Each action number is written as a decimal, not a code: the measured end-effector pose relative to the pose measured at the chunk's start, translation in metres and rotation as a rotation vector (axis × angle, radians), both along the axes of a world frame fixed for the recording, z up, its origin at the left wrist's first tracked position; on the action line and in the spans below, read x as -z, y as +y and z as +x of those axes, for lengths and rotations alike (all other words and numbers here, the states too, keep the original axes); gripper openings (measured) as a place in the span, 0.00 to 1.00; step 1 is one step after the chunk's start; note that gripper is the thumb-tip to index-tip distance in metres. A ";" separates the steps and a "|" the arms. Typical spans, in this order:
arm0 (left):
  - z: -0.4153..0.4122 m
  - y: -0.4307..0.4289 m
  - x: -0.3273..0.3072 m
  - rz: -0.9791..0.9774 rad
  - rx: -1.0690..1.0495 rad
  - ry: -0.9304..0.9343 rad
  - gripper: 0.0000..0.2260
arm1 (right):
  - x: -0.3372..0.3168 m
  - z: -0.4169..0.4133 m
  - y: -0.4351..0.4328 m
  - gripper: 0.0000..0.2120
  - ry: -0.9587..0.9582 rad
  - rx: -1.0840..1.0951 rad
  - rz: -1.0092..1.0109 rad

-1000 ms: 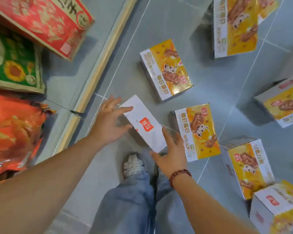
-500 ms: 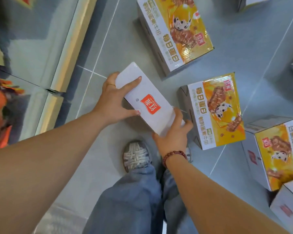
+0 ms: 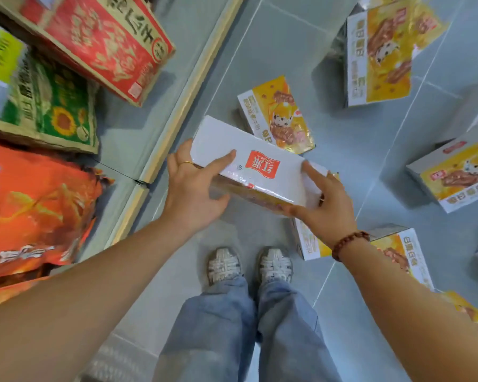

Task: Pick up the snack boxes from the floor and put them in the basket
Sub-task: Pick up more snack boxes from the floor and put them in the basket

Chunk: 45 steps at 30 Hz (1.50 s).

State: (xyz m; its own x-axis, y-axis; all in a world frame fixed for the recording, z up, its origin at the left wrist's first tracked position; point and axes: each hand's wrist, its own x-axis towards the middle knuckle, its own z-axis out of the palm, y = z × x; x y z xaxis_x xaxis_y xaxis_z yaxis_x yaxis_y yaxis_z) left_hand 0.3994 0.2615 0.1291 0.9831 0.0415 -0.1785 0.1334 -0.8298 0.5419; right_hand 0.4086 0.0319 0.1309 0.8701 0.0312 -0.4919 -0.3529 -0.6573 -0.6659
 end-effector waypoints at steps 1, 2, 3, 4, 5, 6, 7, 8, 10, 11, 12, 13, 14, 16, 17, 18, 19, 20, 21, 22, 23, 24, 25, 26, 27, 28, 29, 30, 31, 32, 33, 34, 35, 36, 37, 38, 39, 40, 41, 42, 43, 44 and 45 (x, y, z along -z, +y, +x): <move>0.003 0.003 -0.027 0.001 -0.025 -0.018 0.30 | -0.025 0.010 -0.001 0.38 -0.036 -0.001 0.026; 0.005 0.006 -0.055 0.001 -0.046 -0.049 0.30 | -0.051 0.019 -0.001 0.36 -0.070 0.005 0.050; 0.008 0.009 -0.085 -0.001 -0.065 -0.087 0.29 | -0.080 0.027 -0.001 0.35 -0.104 0.010 0.072; 0.010 0.012 -0.117 -0.009 -0.082 -0.127 0.28 | -0.111 0.035 0.001 0.35 -0.141 0.008 0.096; 0.011 0.015 -0.150 -0.020 -0.097 -0.171 0.27 | -0.144 0.040 0.001 0.34 -0.176 0.000 0.122; 0.010 0.017 -0.184 -0.033 -0.114 -0.224 0.25 | -0.177 0.044 0.001 0.34 -0.210 -0.011 0.152; 0.006 0.017 -0.217 -0.047 -0.131 -0.274 0.23 | -0.210 0.044 0.001 0.33 -0.235 -0.015 0.178; 0.001 0.016 -0.249 -0.065 -0.149 -0.318 0.23 | -0.243 0.041 0.000 0.33 -0.262 -0.009 0.207; -0.009 0.013 -0.310 -0.103 -0.184 -0.413 0.22 | -0.305 0.038 -0.003 0.32 -0.347 -0.013 0.247; -0.013 0.012 -0.339 -0.116 -0.195 -0.455 0.22 | -0.333 0.036 -0.006 0.31 -0.392 -0.025 0.255; -0.016 0.012 -0.367 -0.120 -0.207 -0.497 0.21 | -0.361 0.033 -0.007 0.30 -0.432 -0.032 0.267; -0.019 0.012 -0.392 -0.122 -0.223 -0.547 0.21 | -0.386 0.031 -0.007 0.29 -0.469 -0.035 0.286; -0.021 0.011 -0.416 -0.133 -0.243 -0.598 0.21 | -0.411 0.030 -0.007 0.27 -0.508 -0.043 0.306; -0.027 0.008 -0.459 -0.160 -0.276 -0.680 0.23 | -0.453 0.026 -0.007 0.24 -0.574 -0.041 0.361; -0.030 0.005 -0.478 -0.166 -0.292 -0.709 0.24 | -0.471 0.025 -0.007 0.22 -0.602 -0.041 0.401; -0.036 0.001 -0.494 -0.170 -0.313 -0.732 0.24 | -0.487 0.025 -0.008 0.21 -0.630 -0.050 0.437; -0.042 -0.003 -0.508 -0.170 -0.335 -0.760 0.24 | -0.503 0.024 -0.009 0.19 -0.666 -0.059 0.464; -0.048 -0.007 -0.521 -0.171 -0.360 -0.790 0.24 | -0.518 0.024 -0.009 0.17 -0.706 -0.067 0.488; -0.055 -0.012 -0.532 -0.173 -0.393 -0.810 0.24 | -0.532 0.024 -0.010 0.16 -0.743 -0.080 0.513; -0.063 -0.019 -0.543 -0.175 -0.426 -0.819 0.24 | -0.544 0.022 -0.012 0.15 -0.777 -0.097 0.543; -0.070 -0.026 -0.551 -0.176 -0.454 -0.833 0.25 | -0.554 0.021 -0.014 0.14 -0.812 -0.106 0.570; -0.078 -0.033 -0.560 -0.170 -0.483 -0.851 0.25 | -0.562 0.019 -0.016 0.14 -0.838 -0.121 0.601; -0.085 -0.041 -0.567 -0.159 -0.516 -0.868 0.25 | -0.568 0.018 -0.019 0.14 -0.847 -0.135 0.627; -0.093 -0.049 -0.573 -0.149 -0.550 -0.880 0.26 | -0.573 0.015 -0.022 0.14 -0.845 -0.157 0.649; -0.102 -0.057 -0.579 -0.145 -0.586 -0.889 0.27 | -0.578 0.012 -0.024 0.15 -0.849 -0.188 0.664; -0.112 -0.064 -0.584 -0.150 -0.627 -0.896 0.28 | -0.582 0.008 -0.026 0.14 -0.858 -0.222 0.677; -0.124 -0.071 -0.588 -0.161 -0.666 -0.897 0.28 | -0.587 0.003 -0.026 0.13 -0.870 -0.246 0.695; -0.137 -0.076 -0.591 -0.167 -0.699 -0.895 0.29 | -0.592 -0.003 -0.026 0.13 -0.874 -0.261 0.728; -0.151 -0.081 -0.593 -0.160 -0.728 -0.899 0.30 | -0.596 -0.009 -0.024 0.13 -0.880 -0.282 0.768; -0.167 -0.084 -0.596 -0.139 -0.754 -0.911 0.32 | -0.601 -0.016 -0.020 0.15 -0.899 -0.310 0.800; -0.184 -0.088 -0.598 -0.109 -0.784 -0.924 0.33 | -0.604 -0.023 -0.013 0.16 -0.924 -0.340 0.816; -0.202 -0.091 -0.601 -0.072 -0.819 -0.935 0.35 | -0.606 -0.032 -0.006 0.18 -0.943 -0.369 0.831; -0.220 -0.093 -0.603 -0.029 -0.859 -0.942 0.36 | -0.607 -0.041 0.003 0.20 -0.944 -0.394 0.852; -0.239 -0.095 -0.604 0.013 -0.905 -0.940 0.36 | -0.608 -0.052 0.013 0.21 -0.934 -0.420 0.874; -0.258 -0.097 -0.606 0.040 -0.953 -0.934 0.36 | -0.608 -0.063 0.024 0.21 -0.932 -0.442 0.886; -0.276 -0.098 -0.607 0.044 -0.997 -0.936 0.36 | -0.609 -0.076 0.034 0.19 -0.945 -0.462 0.902; -0.295 -0.097 -0.608 0.046 -1.032 -0.946 0.35 | -0.610 -0.091 0.044 0.17 -0.968 -0.480 0.925; -0.313 -0.097 -0.610 0.068 -1.064 -0.958 0.34 | -0.610 -0.107 0.053 0.16 -0.986 -0.497 0.947; -0.331 -0.096 -0.610 0.110 -1.094 -0.968 0.33 | -0.611 -0.125 0.060 0.15 -0.994 -0.514 0.958; -0.350 -0.096 -0.611 0.152 -1.121 -0.978 0.32 | -0.611 -0.142 0.066 0.14 -0.993 -0.538 0.955; -0.368 -0.096 -0.612 0.187 -1.147 -0.985 0.31 | -0.611 -0.159 0.071 0.15 -0.986 -0.579 0.944; -0.386 -0.097 -0.613 0.222 -1.172 -0.989 0.31 | -0.609 -0.176 0.076 0.16 -0.976 -0.636 0.933; -0.405 -0.097 -0.614 0.264 -1.194 -0.986 0.31 | -0.608 -0.194 0.081 0.18 -0.960 -0.706 0.917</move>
State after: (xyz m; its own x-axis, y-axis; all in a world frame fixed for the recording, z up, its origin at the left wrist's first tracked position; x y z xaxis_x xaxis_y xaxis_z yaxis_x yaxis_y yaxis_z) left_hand -0.0054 0.1644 0.7426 0.0805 0.7750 0.6268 0.4513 -0.5891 0.6703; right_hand 0.2150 0.1133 0.7385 0.5165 0.5423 0.6626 0.6469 0.2598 -0.7169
